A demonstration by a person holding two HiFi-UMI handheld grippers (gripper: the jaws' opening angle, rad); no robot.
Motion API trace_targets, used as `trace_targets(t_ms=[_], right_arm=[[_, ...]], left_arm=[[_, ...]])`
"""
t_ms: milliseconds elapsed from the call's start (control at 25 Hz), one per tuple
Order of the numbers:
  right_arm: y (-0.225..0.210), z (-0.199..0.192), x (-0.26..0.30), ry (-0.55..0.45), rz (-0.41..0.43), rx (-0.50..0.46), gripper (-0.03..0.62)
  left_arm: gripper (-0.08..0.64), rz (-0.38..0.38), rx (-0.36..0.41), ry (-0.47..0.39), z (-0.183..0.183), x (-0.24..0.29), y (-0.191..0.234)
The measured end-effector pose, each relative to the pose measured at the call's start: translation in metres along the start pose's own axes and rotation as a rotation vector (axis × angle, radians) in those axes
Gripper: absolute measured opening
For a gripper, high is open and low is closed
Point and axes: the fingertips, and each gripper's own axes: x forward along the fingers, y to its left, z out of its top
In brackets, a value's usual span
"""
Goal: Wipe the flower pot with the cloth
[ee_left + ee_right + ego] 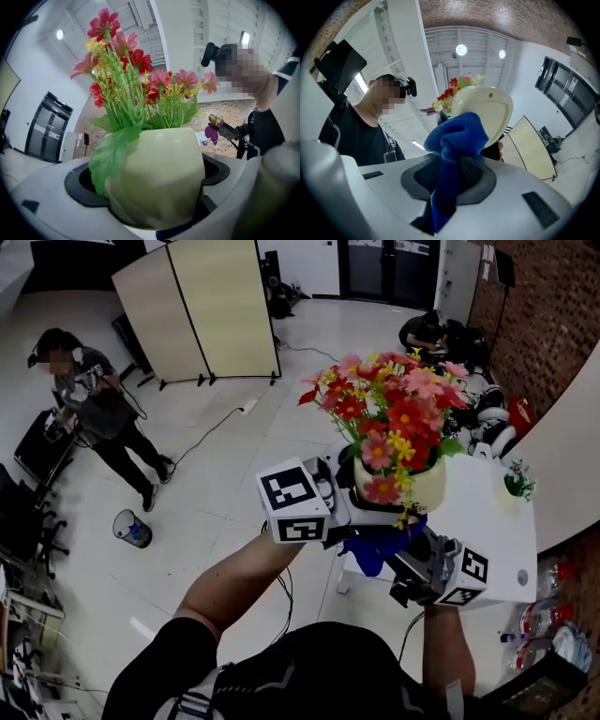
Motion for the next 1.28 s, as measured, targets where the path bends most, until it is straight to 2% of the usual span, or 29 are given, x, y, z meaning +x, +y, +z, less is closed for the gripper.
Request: trace_targets(t_ms=[120, 200, 400, 480, 600, 760, 1000, 1280], right_arm=[[0.014, -0.002, -0.004, 0.001, 0.026, -0.002, 0.066], [0.013, -0.004, -0.014, -0.012, 0.01, 0.007, 0.064], [-0.049, -0.005, -0.035, -0.039, -0.189, 0.045, 0.065], [-0.071, -0.006, -0.025, -0.018, -0.224, 0.045, 0.066], [-0.075, -0.009, 0.002, 0.032, -0.187, 0.025, 0.066], [-0.061, -0.002, 0.013, 0.011, -0.122, 0.034, 0.065], [-0.026, -0.002, 0.006, 0.02, -0.051, 0.044, 0.064], [0.011, 0.009, -0.014, -0.016, -0.031, 0.036, 0.064]], left_arm=[[0.583, 0.004, -0.004, 0.004, -0.004, -0.002, 0.003], [0.583, -0.001, -0.02, -0.002, -0.005, -0.002, 0.003], [0.583, -0.061, -0.053, -0.031, 0.005, 0.0, -0.011], [0.583, -0.075, -0.041, -0.024, 0.006, 0.0, -0.013], [0.583, -0.08, -0.025, -0.008, 0.003, -0.001, -0.012], [0.583, -0.068, -0.009, -0.003, 0.005, -0.002, -0.01], [0.583, -0.034, -0.033, 0.002, 0.001, -0.001, -0.007], [0.583, -0.017, -0.036, 0.009, -0.001, 0.001, -0.005]])
